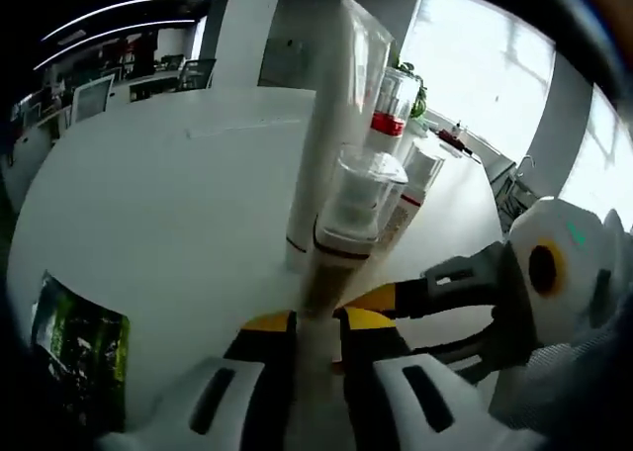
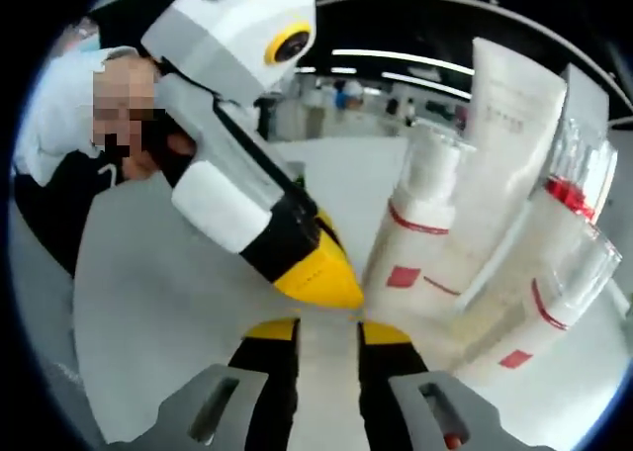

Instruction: Arrange the skincare products in the storage area until every visible bottle or jar stands upright without overlapping.

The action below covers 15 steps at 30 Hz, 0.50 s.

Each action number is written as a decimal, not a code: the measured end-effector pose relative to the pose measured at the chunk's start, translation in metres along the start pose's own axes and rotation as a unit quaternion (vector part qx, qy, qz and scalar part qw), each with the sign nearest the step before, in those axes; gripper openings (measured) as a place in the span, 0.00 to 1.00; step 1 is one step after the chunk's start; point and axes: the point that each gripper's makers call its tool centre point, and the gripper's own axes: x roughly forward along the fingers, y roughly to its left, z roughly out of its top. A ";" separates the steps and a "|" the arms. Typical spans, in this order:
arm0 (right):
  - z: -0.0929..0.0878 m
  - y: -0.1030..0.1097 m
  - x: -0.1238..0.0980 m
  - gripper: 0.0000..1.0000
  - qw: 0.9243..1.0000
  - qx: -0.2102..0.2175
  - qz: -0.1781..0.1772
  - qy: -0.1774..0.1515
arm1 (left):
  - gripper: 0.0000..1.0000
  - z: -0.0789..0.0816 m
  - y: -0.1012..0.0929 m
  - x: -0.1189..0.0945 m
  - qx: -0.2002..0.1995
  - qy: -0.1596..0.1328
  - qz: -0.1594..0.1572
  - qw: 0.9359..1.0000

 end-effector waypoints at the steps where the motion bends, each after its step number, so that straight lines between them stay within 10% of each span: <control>1: -0.001 -0.002 0.000 0.15 1.000 0.001 -0.004 0.001 | 0.13 0.001 -0.002 -0.001 -0.002 -0.001 -0.004 1.000; 15: 0.013 -0.019 0.012 0.18 0.999 0.028 -0.034 -0.030 | 0.14 0.031 -0.012 -0.024 0.024 -0.047 -0.012 0.999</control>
